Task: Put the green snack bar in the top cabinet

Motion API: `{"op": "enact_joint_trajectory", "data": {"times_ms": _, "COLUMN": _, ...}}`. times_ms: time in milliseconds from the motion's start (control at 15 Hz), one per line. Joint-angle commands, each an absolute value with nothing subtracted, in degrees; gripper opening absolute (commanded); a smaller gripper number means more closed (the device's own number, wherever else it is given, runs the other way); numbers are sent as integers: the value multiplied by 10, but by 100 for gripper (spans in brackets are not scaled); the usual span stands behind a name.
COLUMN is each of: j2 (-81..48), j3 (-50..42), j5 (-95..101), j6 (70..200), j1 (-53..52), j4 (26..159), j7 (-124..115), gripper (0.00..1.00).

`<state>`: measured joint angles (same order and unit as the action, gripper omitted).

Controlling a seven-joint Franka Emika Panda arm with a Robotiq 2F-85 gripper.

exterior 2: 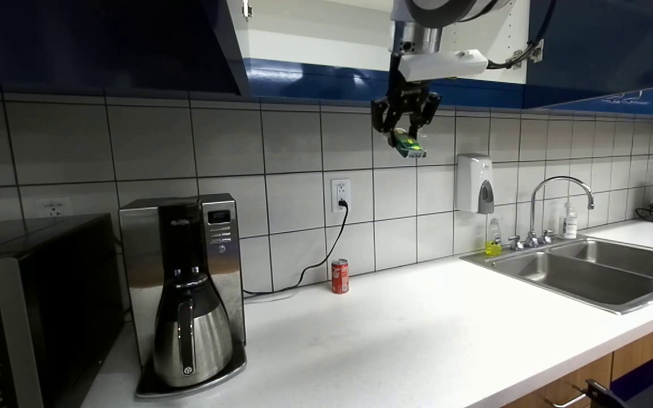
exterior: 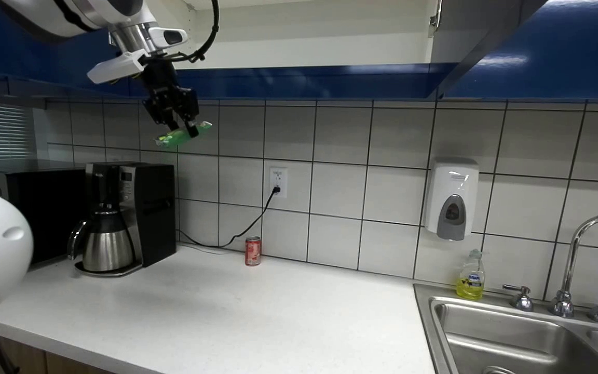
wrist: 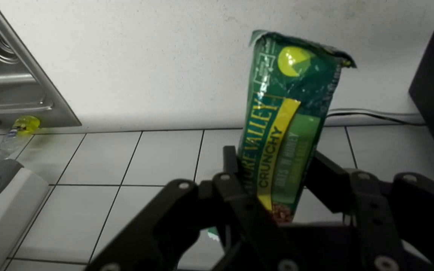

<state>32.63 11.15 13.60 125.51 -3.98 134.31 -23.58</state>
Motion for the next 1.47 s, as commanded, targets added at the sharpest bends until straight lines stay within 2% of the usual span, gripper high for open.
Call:
{"op": "enact_joint_trajectory", "data": {"times_ms": 0, "j2": 333, "j3": 140, "j5": 143, "j6": 1224, "j1": -13, "j4": 1296, "j7": -255, "gripper": 21}}
{"op": "enact_joint_trajectory", "data": {"times_ms": 1400, "j2": 292, "j3": 161, "j5": 149, "j6": 1158, "j1": 11, "j4": 1082, "j7": -261, "gripper": 21}}
